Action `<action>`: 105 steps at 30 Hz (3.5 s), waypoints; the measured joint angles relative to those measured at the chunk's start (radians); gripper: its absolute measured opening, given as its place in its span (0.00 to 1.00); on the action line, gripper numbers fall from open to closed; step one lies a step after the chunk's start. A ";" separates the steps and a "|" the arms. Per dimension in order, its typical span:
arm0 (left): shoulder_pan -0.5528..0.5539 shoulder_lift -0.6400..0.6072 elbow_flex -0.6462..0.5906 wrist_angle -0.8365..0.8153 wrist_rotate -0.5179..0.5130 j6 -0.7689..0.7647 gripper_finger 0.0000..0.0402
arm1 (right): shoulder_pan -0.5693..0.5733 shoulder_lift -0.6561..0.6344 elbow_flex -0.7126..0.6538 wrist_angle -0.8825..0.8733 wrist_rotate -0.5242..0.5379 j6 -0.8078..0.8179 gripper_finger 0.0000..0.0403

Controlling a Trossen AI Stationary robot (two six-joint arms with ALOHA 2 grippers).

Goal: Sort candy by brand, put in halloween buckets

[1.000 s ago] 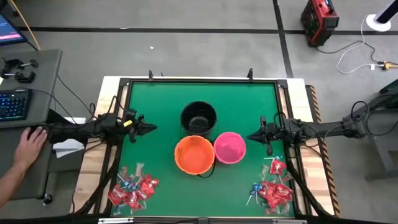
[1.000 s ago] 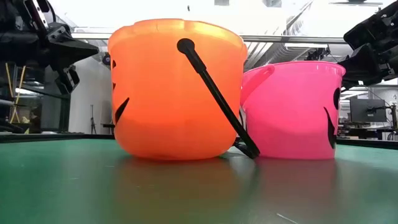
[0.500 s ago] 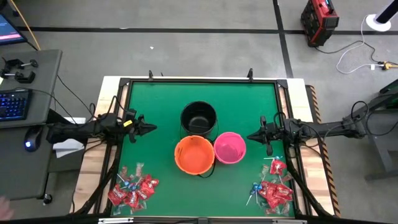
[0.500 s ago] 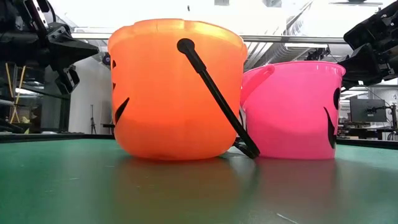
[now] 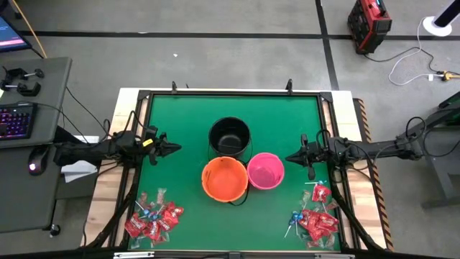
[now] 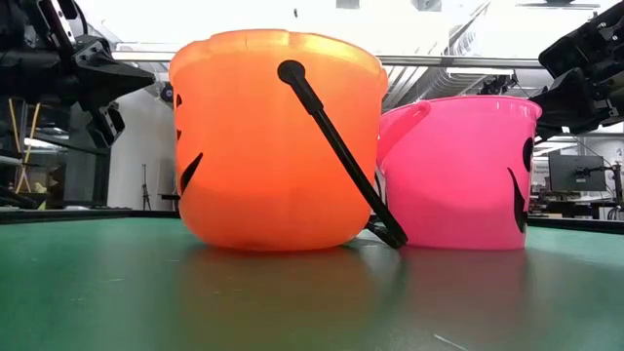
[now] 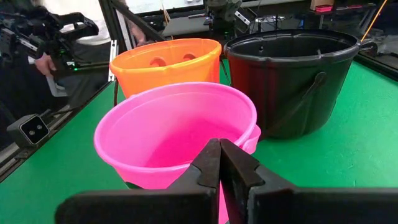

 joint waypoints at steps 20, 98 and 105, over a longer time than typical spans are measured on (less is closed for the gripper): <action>0.000 0.000 0.000 0.000 0.000 0.000 0.00 | 0.000 0.000 0.000 0.000 0.000 0.000 0.00; 0.000 0.000 0.000 0.000 0.000 0.000 0.00 | -0.001 0.124 0.253 0.500 0.094 0.703 0.01; 0.000 0.000 0.000 0.000 0.000 0.000 0.00 | 0.085 0.406 0.658 -0.602 -0.279 0.749 0.16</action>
